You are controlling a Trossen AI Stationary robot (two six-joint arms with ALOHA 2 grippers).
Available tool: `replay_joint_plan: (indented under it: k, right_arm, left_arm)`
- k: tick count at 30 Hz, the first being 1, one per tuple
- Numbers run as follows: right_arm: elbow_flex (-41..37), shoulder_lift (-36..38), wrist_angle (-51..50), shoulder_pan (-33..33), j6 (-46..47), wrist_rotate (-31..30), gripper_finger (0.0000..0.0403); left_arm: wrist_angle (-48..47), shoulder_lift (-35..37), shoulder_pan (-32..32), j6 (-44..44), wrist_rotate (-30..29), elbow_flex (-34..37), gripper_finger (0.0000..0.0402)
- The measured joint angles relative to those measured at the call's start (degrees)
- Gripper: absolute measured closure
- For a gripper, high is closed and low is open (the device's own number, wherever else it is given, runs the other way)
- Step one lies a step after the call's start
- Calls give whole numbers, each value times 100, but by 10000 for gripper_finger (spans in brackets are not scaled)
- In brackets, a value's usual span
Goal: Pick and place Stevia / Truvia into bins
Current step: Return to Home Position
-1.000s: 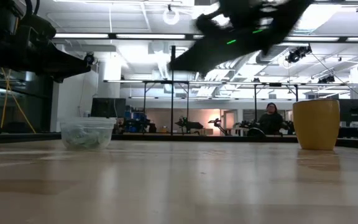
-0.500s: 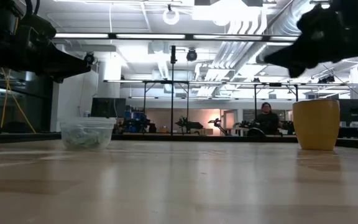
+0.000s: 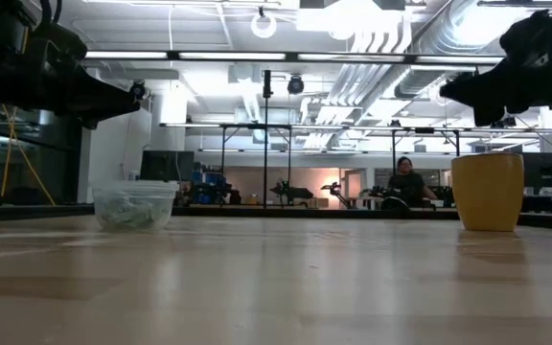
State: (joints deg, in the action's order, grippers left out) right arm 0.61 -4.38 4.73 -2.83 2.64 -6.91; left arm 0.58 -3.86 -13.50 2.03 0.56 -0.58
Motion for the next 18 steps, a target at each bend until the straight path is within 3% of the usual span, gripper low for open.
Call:
replay_joint_plan:
  k: [9, 14, 18]
  right_arm:
    - [-5, 174, -245, -2, -7, 105, 400]
    - [-5, 170, -262, -2, -5, 145, 402]
    - [-5, 170, -272, -2, -16, 140, 398]
  left_arm:
    - [0, 1, 7, 76, 60, 0, 224]
    - [305, 3, 9, -12, 488, 0, 224]
    - [400, 3, 9, -49, 491, 0, 224]
